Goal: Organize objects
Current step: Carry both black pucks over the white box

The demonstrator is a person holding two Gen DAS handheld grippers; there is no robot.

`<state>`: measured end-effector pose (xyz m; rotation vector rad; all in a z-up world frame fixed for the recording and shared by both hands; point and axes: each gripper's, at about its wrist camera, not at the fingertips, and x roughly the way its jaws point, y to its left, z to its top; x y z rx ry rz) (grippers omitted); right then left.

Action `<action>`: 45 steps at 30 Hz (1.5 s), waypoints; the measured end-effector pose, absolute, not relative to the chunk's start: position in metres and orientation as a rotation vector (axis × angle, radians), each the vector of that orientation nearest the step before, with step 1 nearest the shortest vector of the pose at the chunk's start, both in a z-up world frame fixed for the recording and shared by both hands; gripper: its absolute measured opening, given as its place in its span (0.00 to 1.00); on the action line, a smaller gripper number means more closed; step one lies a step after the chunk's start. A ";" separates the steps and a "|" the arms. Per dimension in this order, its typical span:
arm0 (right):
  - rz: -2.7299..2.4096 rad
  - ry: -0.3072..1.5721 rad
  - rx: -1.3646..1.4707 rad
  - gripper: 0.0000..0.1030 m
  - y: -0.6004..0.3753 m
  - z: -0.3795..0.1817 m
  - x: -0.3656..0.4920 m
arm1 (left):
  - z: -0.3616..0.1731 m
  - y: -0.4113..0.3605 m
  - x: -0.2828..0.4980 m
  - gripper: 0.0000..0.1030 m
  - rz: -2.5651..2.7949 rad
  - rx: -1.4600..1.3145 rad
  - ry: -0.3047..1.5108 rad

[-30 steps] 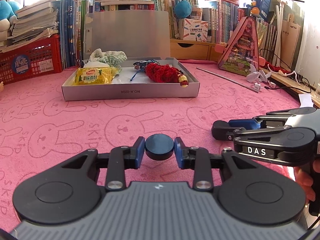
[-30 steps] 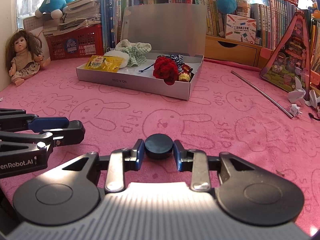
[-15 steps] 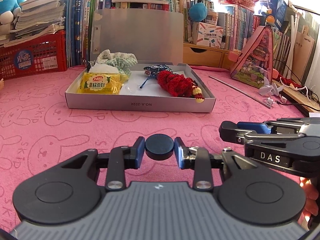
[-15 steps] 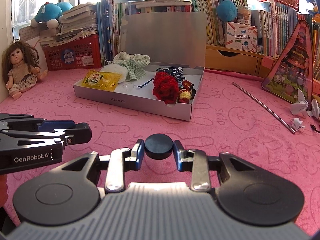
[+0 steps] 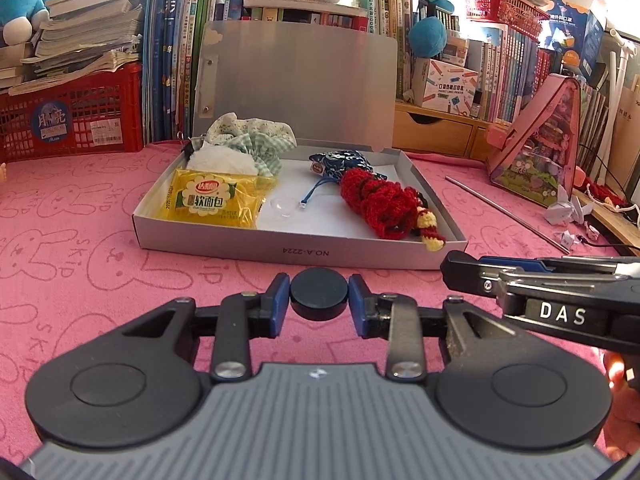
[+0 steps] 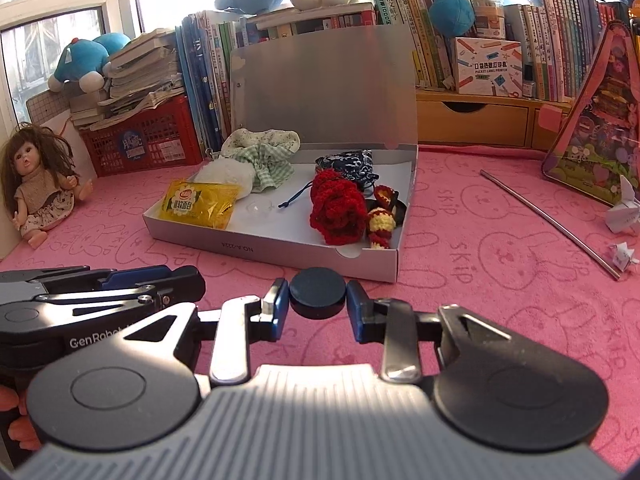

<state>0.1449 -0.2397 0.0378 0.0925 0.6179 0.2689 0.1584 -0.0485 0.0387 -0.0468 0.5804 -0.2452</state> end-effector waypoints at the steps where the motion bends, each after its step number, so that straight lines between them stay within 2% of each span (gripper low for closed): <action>1: 0.271 0.620 0.099 0.35 -0.238 0.038 0.149 | 0.040 -0.048 0.163 0.36 -0.243 -0.050 0.575; 20: 0.286 0.675 0.190 0.35 -0.225 0.032 0.233 | 0.043 -0.046 0.248 0.36 -0.199 -0.070 0.564; 38: 0.196 0.719 0.164 0.34 -0.242 0.018 0.276 | 0.026 -0.049 0.307 0.36 -0.181 -0.021 0.590; 45: 0.242 0.738 0.149 0.35 -0.242 0.007 0.273 | 0.016 -0.056 0.305 0.37 -0.199 0.025 0.591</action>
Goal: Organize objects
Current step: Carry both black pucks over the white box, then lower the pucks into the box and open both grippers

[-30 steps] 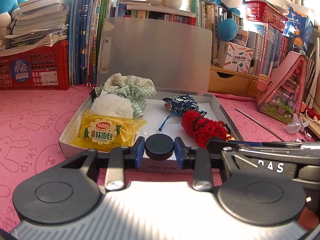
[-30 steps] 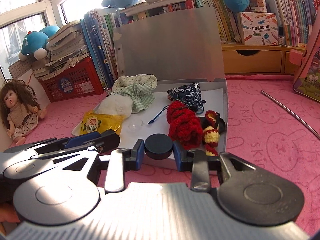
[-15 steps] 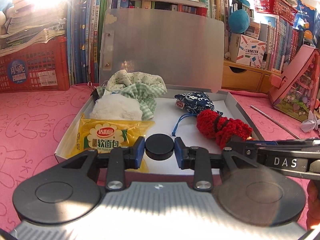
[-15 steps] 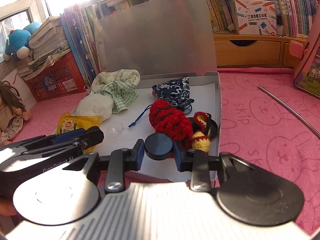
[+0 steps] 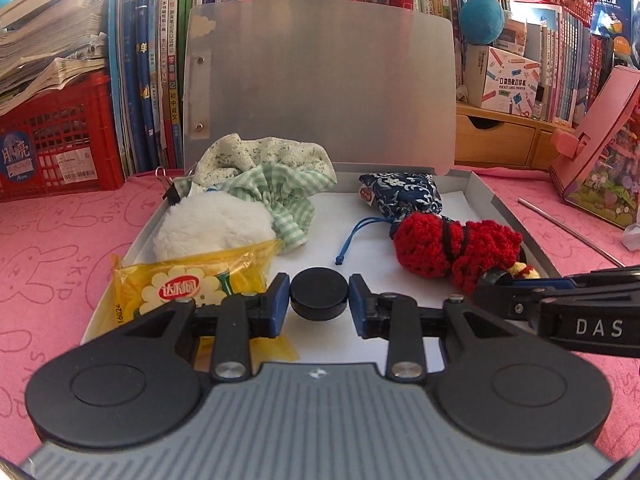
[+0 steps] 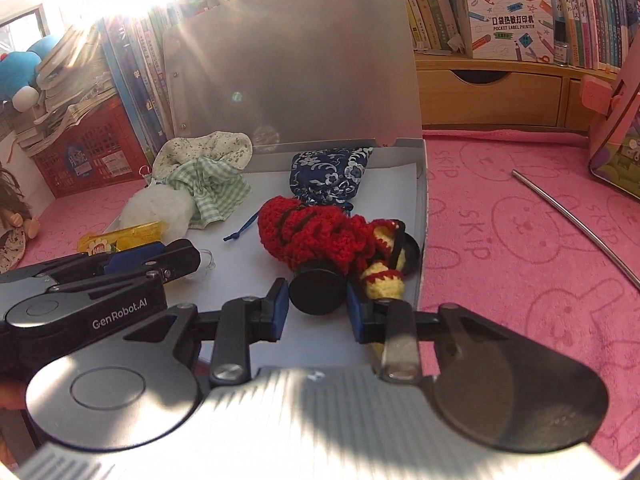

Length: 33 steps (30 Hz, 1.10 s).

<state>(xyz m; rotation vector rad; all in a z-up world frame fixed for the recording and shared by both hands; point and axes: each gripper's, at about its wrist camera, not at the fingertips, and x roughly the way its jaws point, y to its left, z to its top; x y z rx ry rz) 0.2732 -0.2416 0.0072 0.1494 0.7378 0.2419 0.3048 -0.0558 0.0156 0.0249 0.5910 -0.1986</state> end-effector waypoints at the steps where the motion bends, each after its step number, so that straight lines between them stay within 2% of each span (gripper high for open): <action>1: 0.248 0.741 0.154 0.36 -0.242 0.007 0.273 | 0.015 -0.057 0.304 0.37 -0.201 0.025 0.592; 4: 0.252 0.740 0.166 0.40 -0.242 0.005 0.273 | 0.014 -0.058 0.301 0.38 -0.209 0.026 0.596; 5: 0.251 0.735 0.164 0.44 -0.242 0.005 0.272 | 0.015 -0.058 0.300 0.40 -0.211 0.023 0.597; 6: 0.250 0.728 0.161 0.53 -0.242 0.006 0.270 | 0.016 -0.058 0.299 0.45 -0.218 0.015 0.598; 7: 0.252 0.723 0.159 0.55 -0.242 0.006 0.269 | 0.016 -0.057 0.298 0.49 -0.229 0.009 0.599; 9: 0.255 0.713 0.155 0.56 -0.241 0.009 0.266 | 0.020 -0.059 0.295 0.61 -0.249 0.004 0.596; 14: 0.234 0.679 0.152 0.61 -0.243 0.017 0.257 | 0.029 -0.060 0.284 0.70 -0.240 0.026 0.576; 16: 0.222 0.662 0.148 0.67 -0.245 0.021 0.253 | 0.033 -0.059 0.279 0.76 -0.224 0.038 0.563; 19: 0.210 0.634 0.143 0.75 -0.247 0.027 0.245 | 0.040 -0.055 0.269 0.79 -0.215 0.048 0.550; 22: 0.203 0.623 0.136 0.80 -0.247 0.030 0.238 | 0.045 -0.051 0.259 0.82 -0.186 0.067 0.553; 33: 0.175 0.604 0.122 0.84 -0.237 0.027 0.189 | 0.038 -0.020 0.203 0.83 -0.164 0.013 0.571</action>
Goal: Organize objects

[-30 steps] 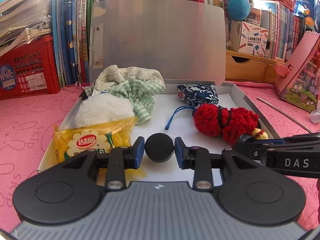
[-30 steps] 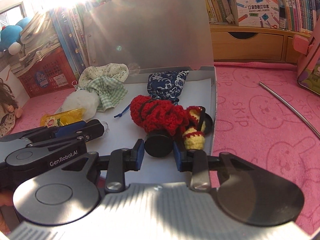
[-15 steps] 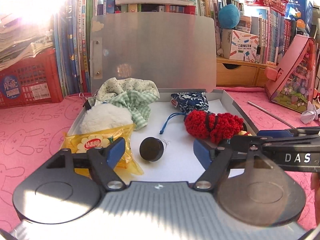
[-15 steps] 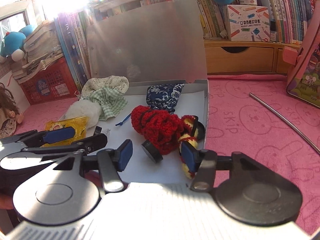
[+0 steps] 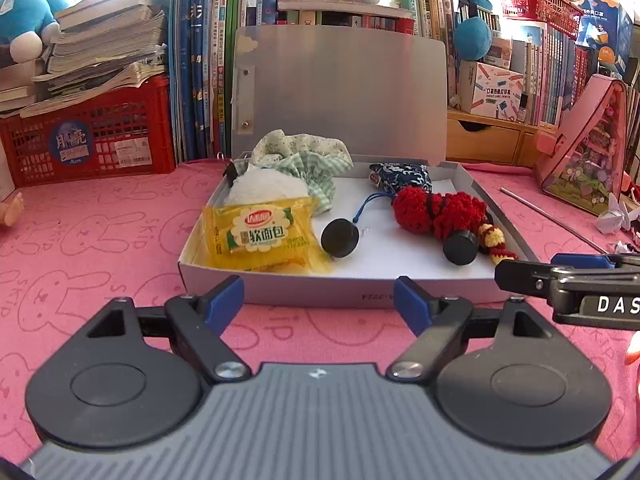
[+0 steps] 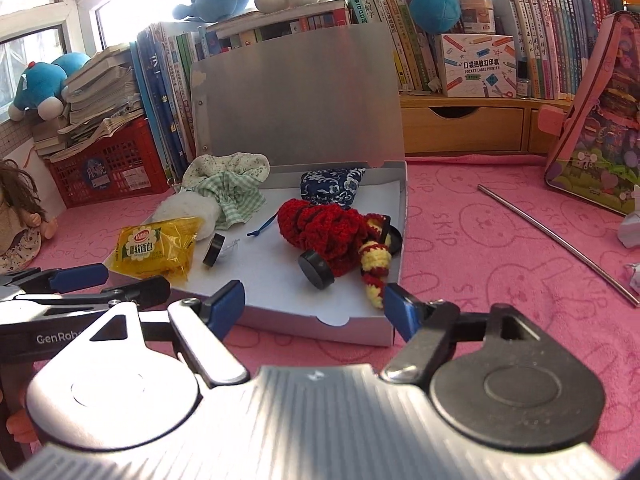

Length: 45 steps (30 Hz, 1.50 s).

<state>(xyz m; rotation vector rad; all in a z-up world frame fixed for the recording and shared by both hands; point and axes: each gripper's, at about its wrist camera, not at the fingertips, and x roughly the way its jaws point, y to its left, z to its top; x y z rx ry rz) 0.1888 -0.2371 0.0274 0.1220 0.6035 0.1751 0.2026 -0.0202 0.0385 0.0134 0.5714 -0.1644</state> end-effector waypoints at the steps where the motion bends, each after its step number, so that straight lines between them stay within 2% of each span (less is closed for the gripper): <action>1: 0.170 0.604 0.120 0.85 -0.236 0.026 0.183 | 0.035 -0.019 0.195 0.83 -0.164 0.022 0.572; 16: 0.088 0.639 -0.020 0.96 -0.215 -0.010 0.152 | 0.001 -0.002 0.157 0.89 -0.098 0.026 0.633; 22: 0.077 0.678 -0.008 1.00 -0.217 -0.016 0.155 | -0.002 -0.001 0.163 1.00 -0.077 0.023 0.671; 45: 0.077 0.679 -0.010 1.00 -0.217 -0.017 0.156 | -0.003 -0.003 0.165 1.00 -0.057 0.030 0.677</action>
